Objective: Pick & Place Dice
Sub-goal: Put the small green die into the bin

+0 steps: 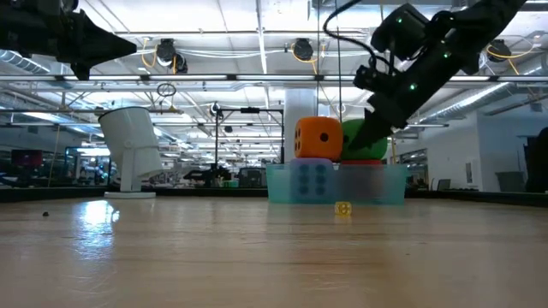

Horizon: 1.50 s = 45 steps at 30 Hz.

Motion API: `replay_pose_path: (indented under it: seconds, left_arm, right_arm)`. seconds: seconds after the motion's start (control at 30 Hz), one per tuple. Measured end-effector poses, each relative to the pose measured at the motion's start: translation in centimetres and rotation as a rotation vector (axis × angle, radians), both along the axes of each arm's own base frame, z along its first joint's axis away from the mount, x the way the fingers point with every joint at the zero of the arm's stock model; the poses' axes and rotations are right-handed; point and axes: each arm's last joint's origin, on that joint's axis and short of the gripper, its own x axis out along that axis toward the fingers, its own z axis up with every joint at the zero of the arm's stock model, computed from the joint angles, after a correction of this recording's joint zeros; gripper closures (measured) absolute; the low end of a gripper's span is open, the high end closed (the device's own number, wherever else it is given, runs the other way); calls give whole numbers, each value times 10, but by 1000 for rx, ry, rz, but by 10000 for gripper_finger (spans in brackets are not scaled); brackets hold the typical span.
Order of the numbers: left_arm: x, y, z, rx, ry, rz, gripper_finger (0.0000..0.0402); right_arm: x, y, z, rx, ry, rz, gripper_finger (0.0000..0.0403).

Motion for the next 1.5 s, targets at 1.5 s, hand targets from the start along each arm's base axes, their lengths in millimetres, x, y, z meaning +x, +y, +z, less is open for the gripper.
replay_pose_path:
  seconds: [1.5]
  left_arm:
    - [0, 0, 0, -19, -6, -3, 382]
  right_arm:
    - [-6, -17, -27, 76, 76, -163, 327]
